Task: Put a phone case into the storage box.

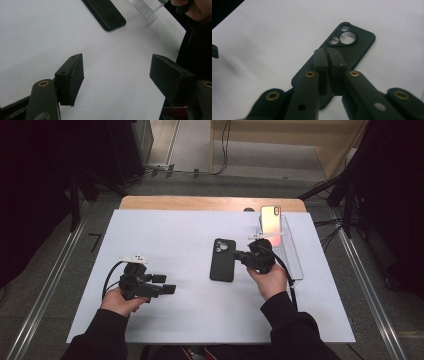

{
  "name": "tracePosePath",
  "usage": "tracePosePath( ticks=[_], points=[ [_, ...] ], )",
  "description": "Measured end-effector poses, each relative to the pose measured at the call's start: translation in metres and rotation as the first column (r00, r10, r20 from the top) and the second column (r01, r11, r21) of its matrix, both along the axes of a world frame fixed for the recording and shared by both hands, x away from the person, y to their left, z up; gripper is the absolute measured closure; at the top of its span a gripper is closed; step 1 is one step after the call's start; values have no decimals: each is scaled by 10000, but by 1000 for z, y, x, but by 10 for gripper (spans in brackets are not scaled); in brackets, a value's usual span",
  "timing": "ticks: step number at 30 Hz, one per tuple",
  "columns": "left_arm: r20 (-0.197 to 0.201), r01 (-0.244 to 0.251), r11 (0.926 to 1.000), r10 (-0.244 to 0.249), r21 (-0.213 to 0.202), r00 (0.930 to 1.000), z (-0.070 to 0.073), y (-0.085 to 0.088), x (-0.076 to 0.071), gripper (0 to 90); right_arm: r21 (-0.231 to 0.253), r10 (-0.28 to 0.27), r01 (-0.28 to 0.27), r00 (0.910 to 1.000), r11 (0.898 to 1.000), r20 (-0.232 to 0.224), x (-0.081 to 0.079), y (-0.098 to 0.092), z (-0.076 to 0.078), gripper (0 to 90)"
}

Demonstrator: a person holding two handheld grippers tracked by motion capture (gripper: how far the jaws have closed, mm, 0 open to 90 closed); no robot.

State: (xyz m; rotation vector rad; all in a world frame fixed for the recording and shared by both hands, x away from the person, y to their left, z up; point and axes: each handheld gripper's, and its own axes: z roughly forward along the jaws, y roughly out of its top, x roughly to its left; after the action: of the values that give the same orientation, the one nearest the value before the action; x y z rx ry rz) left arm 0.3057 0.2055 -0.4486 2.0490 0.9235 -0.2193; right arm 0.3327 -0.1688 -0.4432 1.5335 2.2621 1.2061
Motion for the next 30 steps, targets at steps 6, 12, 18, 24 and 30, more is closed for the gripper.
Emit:
tracePosePath(
  ticks=[6,12,18,24,30],
  points=[
    [12,-29,10000,29,-4,10000,0,0,0,278,-238,-224,221,9997,9995,-119,-1,3,-13,875],
    [26,-19,10000,19,-22,10000,0,1,0,279,-532,-177,161,9994,9985,-281,-6,7,-27,875],
    [42,-3,10000,3,-31,10000,1,1,0,279,-934,-327,286,9986,9952,-423,-9,7,-39,875],
    [60,40,10000,-40,-48,10000,1,1,1,279,-1211,-225,193,9994,9925,-251,-14,11,-50,874],
    [50,9,10000,-9,-80,10000,1,1,0,279,-1277,-418,352,9979,9912,-496,-14,8,-58,875]
  ],
)
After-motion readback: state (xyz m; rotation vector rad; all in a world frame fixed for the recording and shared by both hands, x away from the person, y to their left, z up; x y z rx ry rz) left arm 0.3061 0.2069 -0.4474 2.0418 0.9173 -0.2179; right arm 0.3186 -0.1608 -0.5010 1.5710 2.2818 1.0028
